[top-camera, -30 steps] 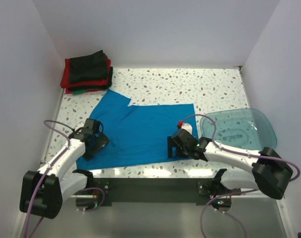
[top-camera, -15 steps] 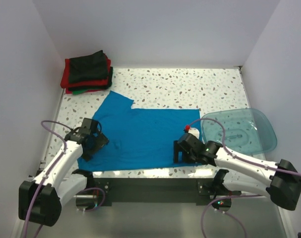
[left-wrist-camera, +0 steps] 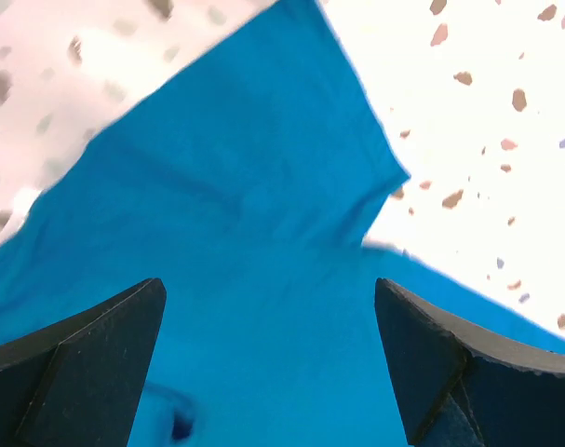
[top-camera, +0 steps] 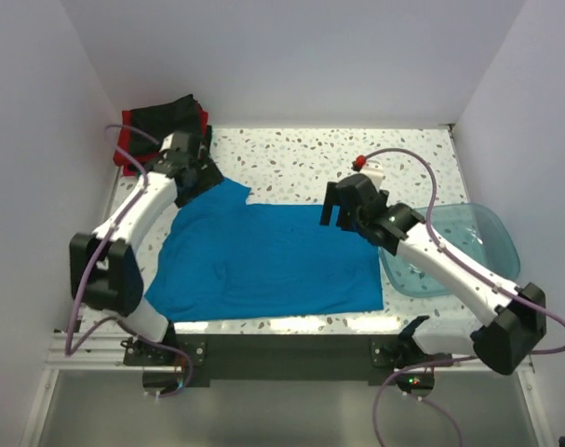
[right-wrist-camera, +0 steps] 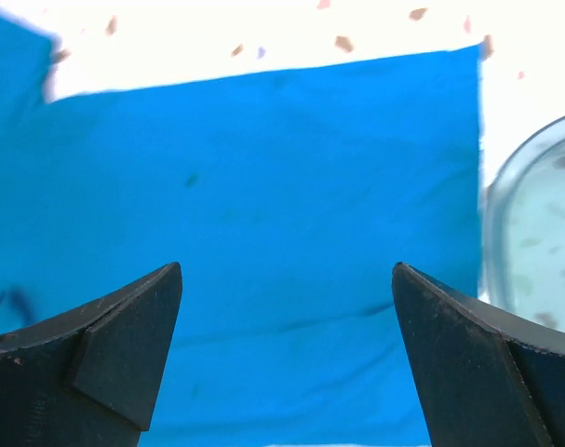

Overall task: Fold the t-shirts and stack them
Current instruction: Fold the tshirt

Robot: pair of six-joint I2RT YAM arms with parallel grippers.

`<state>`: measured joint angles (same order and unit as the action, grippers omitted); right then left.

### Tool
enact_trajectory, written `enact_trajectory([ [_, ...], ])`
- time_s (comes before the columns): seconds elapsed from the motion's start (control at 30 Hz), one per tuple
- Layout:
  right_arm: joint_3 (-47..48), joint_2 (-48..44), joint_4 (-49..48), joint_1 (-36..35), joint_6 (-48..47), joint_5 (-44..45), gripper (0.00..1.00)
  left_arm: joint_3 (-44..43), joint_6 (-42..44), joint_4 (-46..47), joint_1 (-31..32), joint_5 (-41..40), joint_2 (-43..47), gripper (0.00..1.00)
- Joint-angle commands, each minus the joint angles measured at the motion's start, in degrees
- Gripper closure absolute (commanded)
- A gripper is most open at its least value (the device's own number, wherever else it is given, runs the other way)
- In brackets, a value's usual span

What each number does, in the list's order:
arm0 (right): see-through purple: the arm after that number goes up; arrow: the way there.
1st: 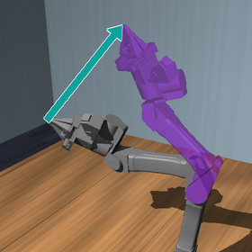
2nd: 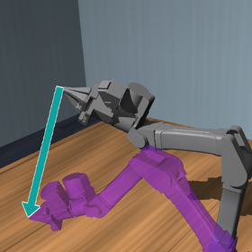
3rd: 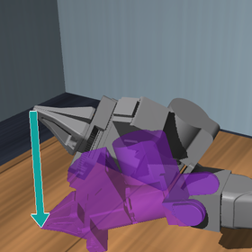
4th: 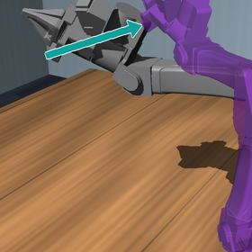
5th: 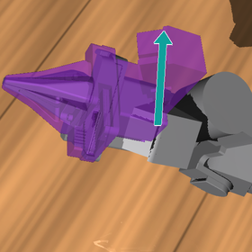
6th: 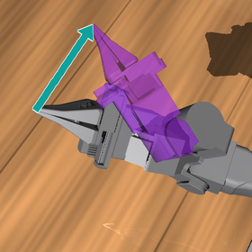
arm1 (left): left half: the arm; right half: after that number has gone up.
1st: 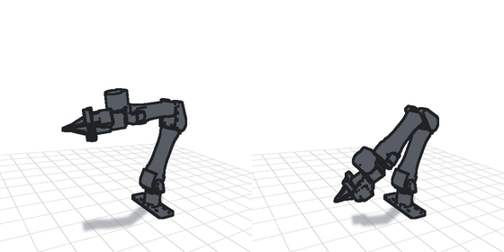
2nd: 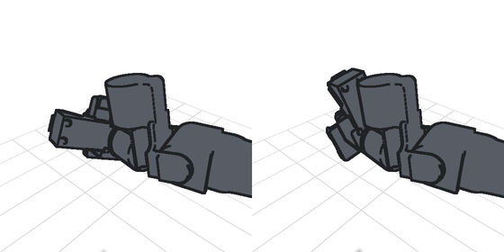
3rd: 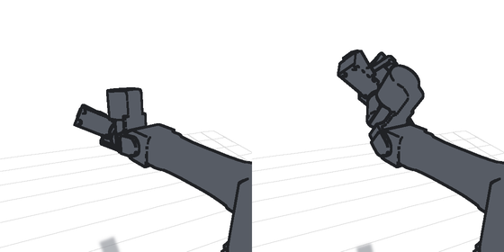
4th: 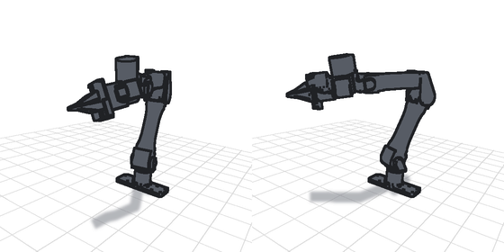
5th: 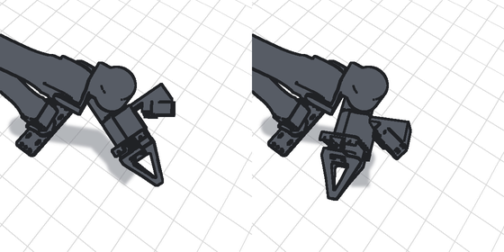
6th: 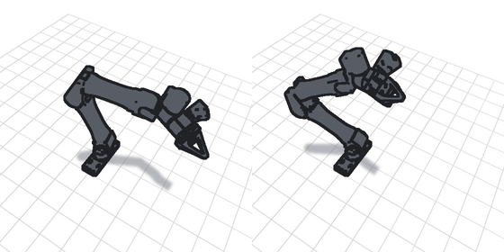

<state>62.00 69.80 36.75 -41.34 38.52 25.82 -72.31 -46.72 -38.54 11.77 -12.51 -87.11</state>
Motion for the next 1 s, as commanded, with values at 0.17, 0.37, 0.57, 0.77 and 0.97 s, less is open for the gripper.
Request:
enact_trajectory([
  [0.17,10.2,16.2,-2.4,11.6,-7.2,-3.4,0.01,-26.2,9.0,-0.8,0.4,-4.4,-28.4,0.0],
  [0.37,10.0,20.4,-4.7,13.0,-8.0,-3.0,0.01,-40.2,10.9,-1.6,0.8,-6.2,-43.2,0.01],
  [0.57,9.6,23.1,-6.2,15.7,-7.7,-2.5,0.01,-48.8,9.0,-4.3,0.4,-10.6,-51.3,0.14],
  [0.77,10.2,25.8,-6.3,16.7,-8.2,-2.1,0.01,-48.9,8.3,-3.3,0.4,-11.2,-53.4,0.28],
  [0.97,12.9,29.9,-7.7,18.1,-7.7,0.4,0.01,-46.4,7.1,-6.2,0.5,-12.4,-54.3,0.48],
])
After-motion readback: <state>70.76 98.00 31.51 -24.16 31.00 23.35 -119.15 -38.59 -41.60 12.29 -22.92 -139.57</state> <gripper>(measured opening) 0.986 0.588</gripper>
